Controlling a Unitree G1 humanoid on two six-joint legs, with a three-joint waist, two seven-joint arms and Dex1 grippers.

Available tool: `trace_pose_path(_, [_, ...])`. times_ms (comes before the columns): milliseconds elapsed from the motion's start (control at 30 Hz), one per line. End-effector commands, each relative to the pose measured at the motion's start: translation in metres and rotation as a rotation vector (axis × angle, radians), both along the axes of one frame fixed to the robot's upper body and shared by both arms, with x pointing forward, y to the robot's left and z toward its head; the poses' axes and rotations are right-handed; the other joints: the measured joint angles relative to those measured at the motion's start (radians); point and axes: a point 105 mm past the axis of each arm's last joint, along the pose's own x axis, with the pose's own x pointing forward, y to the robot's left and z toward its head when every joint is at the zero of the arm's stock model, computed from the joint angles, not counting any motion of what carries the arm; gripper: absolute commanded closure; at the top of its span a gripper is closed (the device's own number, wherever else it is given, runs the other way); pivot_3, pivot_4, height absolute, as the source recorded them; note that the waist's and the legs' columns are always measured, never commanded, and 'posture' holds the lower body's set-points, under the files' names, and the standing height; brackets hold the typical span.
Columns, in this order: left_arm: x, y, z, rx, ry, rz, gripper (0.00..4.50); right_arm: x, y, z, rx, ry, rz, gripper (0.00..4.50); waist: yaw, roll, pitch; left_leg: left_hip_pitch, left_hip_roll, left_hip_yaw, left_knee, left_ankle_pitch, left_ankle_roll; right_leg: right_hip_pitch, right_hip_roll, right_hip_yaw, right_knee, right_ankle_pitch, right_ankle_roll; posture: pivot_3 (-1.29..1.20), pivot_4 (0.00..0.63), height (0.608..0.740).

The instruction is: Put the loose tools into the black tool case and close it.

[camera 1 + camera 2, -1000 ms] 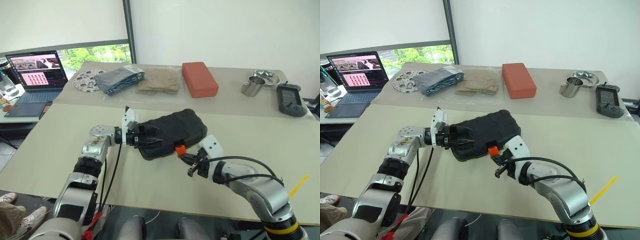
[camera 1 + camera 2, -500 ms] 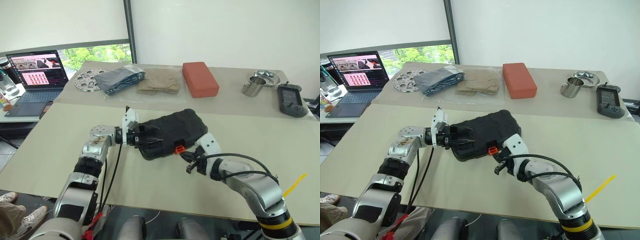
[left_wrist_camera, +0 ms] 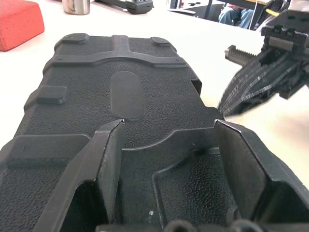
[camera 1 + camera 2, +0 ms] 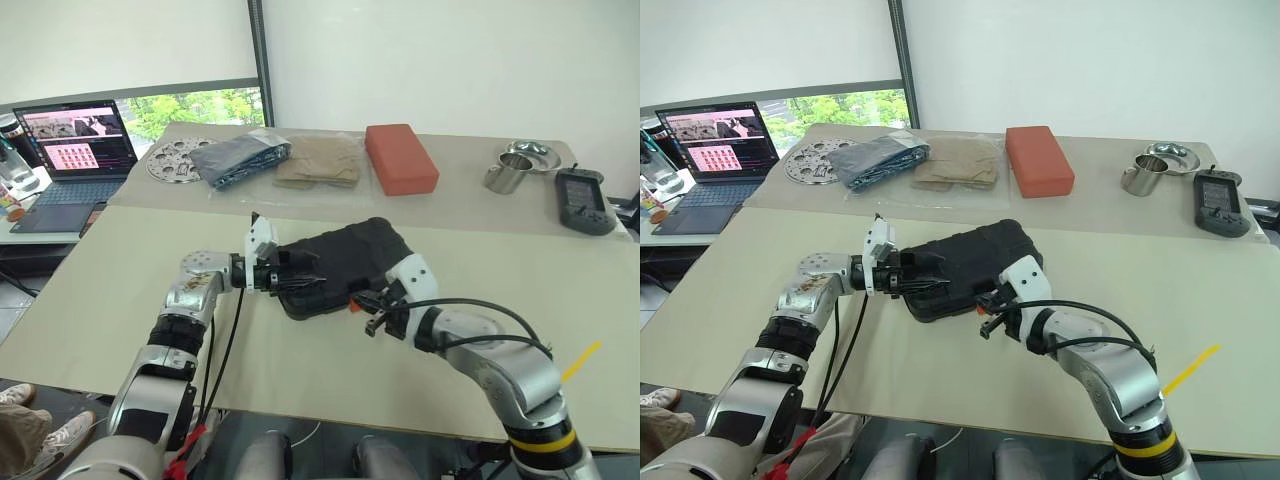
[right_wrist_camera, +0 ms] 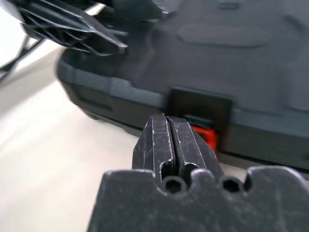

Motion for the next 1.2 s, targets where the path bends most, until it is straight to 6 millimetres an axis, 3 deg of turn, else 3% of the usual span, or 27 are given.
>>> trace_pose_path(33, [-0.005, -0.003, -0.021, 0.049, 0.063, -0.006, 1.34, -0.004, -0.002, 0.007, -0.03, -0.027, -0.03, 4.44, 0.0, 0.0, 0.0, 0.0, 0.0, 0.0, 0.0, 0.0, 0.0, 0.0, 0.0, 0.0, 0.0, 0.0, 0.0, 0.0, 0.15, 0.74])
trace_pose_path(100, [-0.004, -0.003, -0.022, 0.05, 0.062, -0.005, 1.34, -0.006, -0.001, 0.005, -0.037, -0.019, -0.029, 4.44, -0.001, 0.0, 0.0, 0.0, 0.0, 0.0, 0.0, 0.0, 0.0, 0.0, 0.0, 0.0, 0.0, 0.0, 0.0, 0.0, 0.15, 0.74])
trace_pose_path(300, [-0.004, -0.003, -0.024, 0.056, 0.057, -0.006, 1.34, -0.004, 0.005, 0.0, -0.033, 0.009, -0.072, 2.96, 0.0, 0.0, 0.0, 0.0, 0.0, 0.0, 0.0, 0.0, 0.0, 0.0, 0.0, 0.0, 0.0, 0.0, 0.001, 0.0, 0.15, 0.74])
trace_pose_path(400, [-0.003, -0.001, -0.023, 0.06, 0.053, -0.004, 1.34, -0.004, 0.008, -0.006, -0.038, 0.027, -0.079, 2.96, 0.0, 0.0, 0.0, 0.0, 0.0, -0.001, 0.0, 0.0, 0.0, 0.0, 0.0, 0.0, 0.0, 0.0, 0.001, 0.0, 0.15, 0.74])
trace_pose_path(533, [-0.002, 0.002, -0.022, 0.063, 0.051, 0.001, 1.34, -0.001, 0.005, -0.006, -0.045, 0.023, -0.124, 1.95, -0.001, 0.0, 0.0, 0.0, 0.0, -0.001, 0.0, 0.0, 0.0, 0.0, 0.0, 0.0, 0.0, 0.0, 0.001, 0.0, 0.15, 0.74])
trace_pose_path(1133, [0.003, 0.004, -0.021, 0.082, 0.039, 0.002, 1.34, 0.018, 0.017, -0.006, 0.004, 0.022, -0.232, 1.95, -0.007, 0.0, 0.0, 0.0, 0.0, -0.001, -0.001, 0.0, 0.0, -0.001, 0.0, 0.0, 0.0, -0.001, 0.001, 0.0, 0.15, 0.74])
trace_pose_path(1167, [0.003, 0.004, -0.022, 0.083, 0.039, 0.002, 1.34, 0.017, 0.018, -0.006, 0.005, 0.022, -0.234, 2.5, -0.007, 0.0, 0.0, 0.0, 0.0, -0.001, -0.001, 0.0, 0.0, -0.001, 0.0, 0.0, 0.0, -0.001, 0.001, 0.0, 0.15, 0.74])
trace_pose_path(1200, [0.003, 0.004, -0.022, 0.084, 0.038, 0.002, 1.34, 0.017, 0.018, -0.006, 0.008, 0.022, -0.237, 2.68, -0.008, 0.0, 0.0, 0.0, 0.0, -0.001, -0.001, 0.0, 0.0, -0.001, 0.0, 0.0, 0.0, -0.001, 0.001, 0.0, 0.15, 0.74])
